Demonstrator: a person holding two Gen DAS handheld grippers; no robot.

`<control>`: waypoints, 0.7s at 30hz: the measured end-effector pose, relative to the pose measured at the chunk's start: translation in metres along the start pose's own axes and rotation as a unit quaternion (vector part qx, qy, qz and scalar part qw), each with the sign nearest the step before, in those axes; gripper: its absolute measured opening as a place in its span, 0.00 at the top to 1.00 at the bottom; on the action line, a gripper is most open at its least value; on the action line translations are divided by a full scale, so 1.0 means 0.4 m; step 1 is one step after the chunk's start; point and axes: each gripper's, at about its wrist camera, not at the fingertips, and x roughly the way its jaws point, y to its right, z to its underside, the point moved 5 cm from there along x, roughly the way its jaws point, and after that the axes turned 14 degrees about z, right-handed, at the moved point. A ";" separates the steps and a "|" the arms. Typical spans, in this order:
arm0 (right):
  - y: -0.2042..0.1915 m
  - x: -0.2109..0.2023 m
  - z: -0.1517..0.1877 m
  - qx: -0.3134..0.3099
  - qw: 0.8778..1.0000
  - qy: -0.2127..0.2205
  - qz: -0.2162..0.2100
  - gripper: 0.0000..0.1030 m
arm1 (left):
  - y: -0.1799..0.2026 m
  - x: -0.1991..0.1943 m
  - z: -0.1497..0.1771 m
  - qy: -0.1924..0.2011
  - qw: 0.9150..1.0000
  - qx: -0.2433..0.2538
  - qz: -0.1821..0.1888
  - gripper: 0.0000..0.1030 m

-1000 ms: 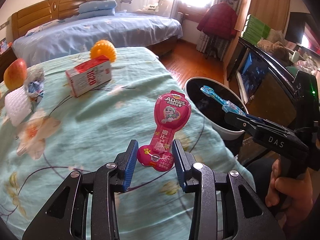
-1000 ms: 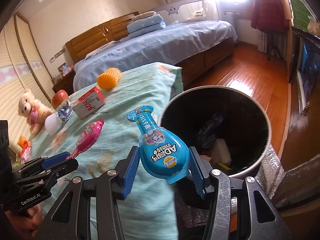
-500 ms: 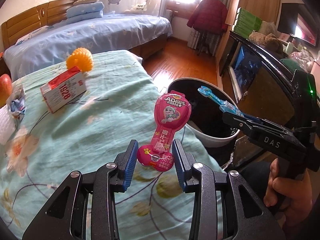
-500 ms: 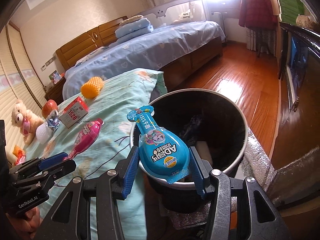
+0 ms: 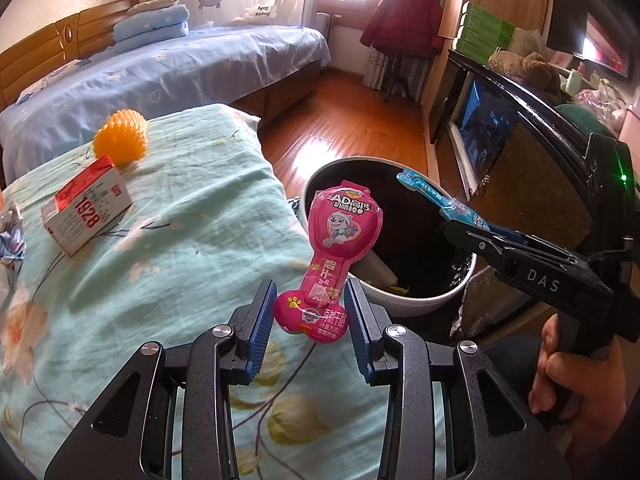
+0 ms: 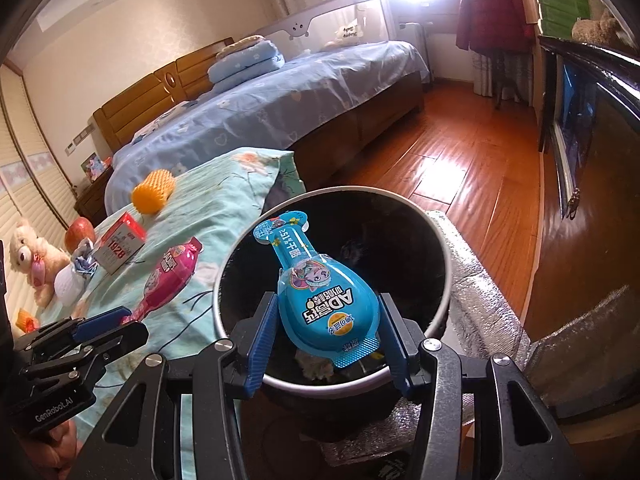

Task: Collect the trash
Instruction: 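Carry the blue candy toy with the right tool while the left tool carries the pink one over the bin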

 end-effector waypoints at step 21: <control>0.044 0.056 -0.043 0.004 1.000 -0.015 0.015 0.51 | 0.028 0.070 -0.050 -0.013 1.000 0.006 0.009 0.67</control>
